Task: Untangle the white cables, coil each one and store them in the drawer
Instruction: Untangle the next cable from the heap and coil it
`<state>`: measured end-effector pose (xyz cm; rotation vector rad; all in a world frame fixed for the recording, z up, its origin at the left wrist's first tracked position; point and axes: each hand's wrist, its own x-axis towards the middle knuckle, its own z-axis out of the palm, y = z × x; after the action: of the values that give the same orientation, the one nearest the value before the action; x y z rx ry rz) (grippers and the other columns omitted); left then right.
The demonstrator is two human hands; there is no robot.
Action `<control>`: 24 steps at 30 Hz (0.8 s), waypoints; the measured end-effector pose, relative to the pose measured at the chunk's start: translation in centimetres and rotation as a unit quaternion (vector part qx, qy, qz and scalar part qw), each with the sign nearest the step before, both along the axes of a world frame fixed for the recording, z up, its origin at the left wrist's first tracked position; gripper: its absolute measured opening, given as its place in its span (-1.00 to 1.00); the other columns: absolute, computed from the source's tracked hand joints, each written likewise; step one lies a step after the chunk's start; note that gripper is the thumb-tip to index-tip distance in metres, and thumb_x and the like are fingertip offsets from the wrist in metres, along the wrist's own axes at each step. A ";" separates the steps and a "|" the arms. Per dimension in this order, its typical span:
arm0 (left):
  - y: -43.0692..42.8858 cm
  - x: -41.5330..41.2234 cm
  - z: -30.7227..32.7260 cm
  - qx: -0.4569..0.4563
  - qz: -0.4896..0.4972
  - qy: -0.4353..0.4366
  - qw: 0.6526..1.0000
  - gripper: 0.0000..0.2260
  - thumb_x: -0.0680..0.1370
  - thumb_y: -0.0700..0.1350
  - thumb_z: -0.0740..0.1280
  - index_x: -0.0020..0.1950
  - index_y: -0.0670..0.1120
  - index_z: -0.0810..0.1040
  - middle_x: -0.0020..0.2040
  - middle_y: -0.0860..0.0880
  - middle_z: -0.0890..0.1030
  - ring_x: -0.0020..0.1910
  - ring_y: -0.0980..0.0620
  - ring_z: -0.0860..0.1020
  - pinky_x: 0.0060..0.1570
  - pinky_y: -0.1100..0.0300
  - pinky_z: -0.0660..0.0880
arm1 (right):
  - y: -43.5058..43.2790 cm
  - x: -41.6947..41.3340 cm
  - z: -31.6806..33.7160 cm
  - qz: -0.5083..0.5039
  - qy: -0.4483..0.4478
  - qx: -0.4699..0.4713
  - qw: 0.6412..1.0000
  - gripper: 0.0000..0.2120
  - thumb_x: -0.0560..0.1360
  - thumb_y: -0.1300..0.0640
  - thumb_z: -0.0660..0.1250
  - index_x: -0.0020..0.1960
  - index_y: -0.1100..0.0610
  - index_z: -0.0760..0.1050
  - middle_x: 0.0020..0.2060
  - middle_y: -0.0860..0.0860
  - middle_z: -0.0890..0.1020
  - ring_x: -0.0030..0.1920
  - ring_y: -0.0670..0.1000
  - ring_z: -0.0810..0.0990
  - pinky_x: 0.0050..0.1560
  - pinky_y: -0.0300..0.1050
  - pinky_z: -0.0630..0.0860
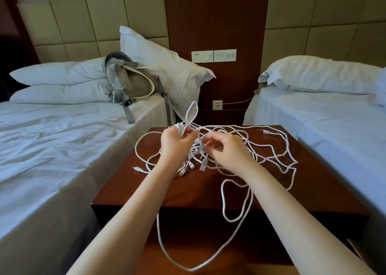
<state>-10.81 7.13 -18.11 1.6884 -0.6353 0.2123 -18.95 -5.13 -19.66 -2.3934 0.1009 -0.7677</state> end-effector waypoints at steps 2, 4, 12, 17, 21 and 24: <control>0.3 0.0 0.1 -0.010 -0.005 0.002 1.000 -0.88 0.45 -0.20 0.42 -0.27 -0.20 0.60 -0.48 0.05 0.46 -0.52 0.21 0.36 -0.44 0.34 0.33 | -0.1 0.7 -0.4 -0.030 -0.007 -0.027 0.999 -0.86 0.45 -0.06 0.41 -0.04 -0.05 0.55 -0.18 -0.15 0.60 -0.17 -0.11 0.56 -0.17 -0.13 0.51; 0.6 0.0 0.4 -0.033 -0.018 0.005 0.999 -0.84 0.44 -0.23 0.43 -0.30 -0.26 0.56 -0.51 0.06 0.41 -0.54 0.21 0.33 -0.47 0.38 0.30 | -0.4 1.4 -0.9 -0.056 0.015 -0.070 0.996 -0.88 0.44 -0.07 0.40 -0.04 -0.10 0.55 -0.13 -0.16 0.57 -0.12 -0.11 0.51 -0.18 -0.17 0.42; 1.2 -0.1 1.4 -0.144 -0.022 0.016 0.989 -0.79 0.43 -0.26 0.41 -0.41 -0.22 0.52 -0.46 -0.11 0.40 -0.43 0.05 0.33 -0.40 0.24 0.32 | -1.4 3.1 -0.5 -0.040 0.034 -0.020 0.998 -0.75 0.56 0.08 0.22 0.16 -0.03 0.59 -0.14 -0.12 0.49 -0.01 -0.09 0.45 -0.10 -0.12 0.38; 1.3 -0.1 1.9 -0.176 -0.044 0.017 0.983 -0.59 0.45 -0.26 0.40 -0.55 0.06 0.45 -0.55 0.10 0.34 -0.52 0.16 0.27 -0.46 0.32 0.28 | -1.9 3.2 -0.1 -0.040 0.039 0.058 0.997 -0.78 0.61 0.14 0.15 0.12 0.03 0.56 -0.31 -0.11 0.59 -0.29 -0.17 0.56 -0.27 -0.22 0.45; 1.5 -0.6 2.3 -0.204 -0.056 0.013 0.977 -0.62 0.46 -0.25 0.40 -0.50 0.06 0.47 -0.50 0.03 0.35 -0.49 0.10 0.27 -0.43 0.25 0.27 | -1.9 3.7 -0.2 -0.052 0.050 0.078 0.994 -0.83 0.59 0.15 0.20 -0.02 -0.05 0.54 -0.19 0.00 0.64 -0.21 0.06 0.61 -0.10 0.01 0.54; 1.6 -0.8 2.7 -0.240 -0.067 0.027 0.968 -0.66 0.46 -0.24 0.40 -0.47 0.05 0.50 -0.50 0.04 0.36 -0.47 0.08 0.27 -0.41 0.23 0.27 | -2.0 3.5 -0.2 -0.048 0.092 0.010 0.995 -0.81 0.56 0.13 0.25 0.07 -0.08 0.57 -0.03 -0.03 0.64 -0.04 0.04 0.61 -0.01 0.03 0.57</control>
<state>-11.59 8.69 -15.44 1.1766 -0.5994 0.2037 -15.50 -7.13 -19.85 -2.4504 0.2998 -0.5851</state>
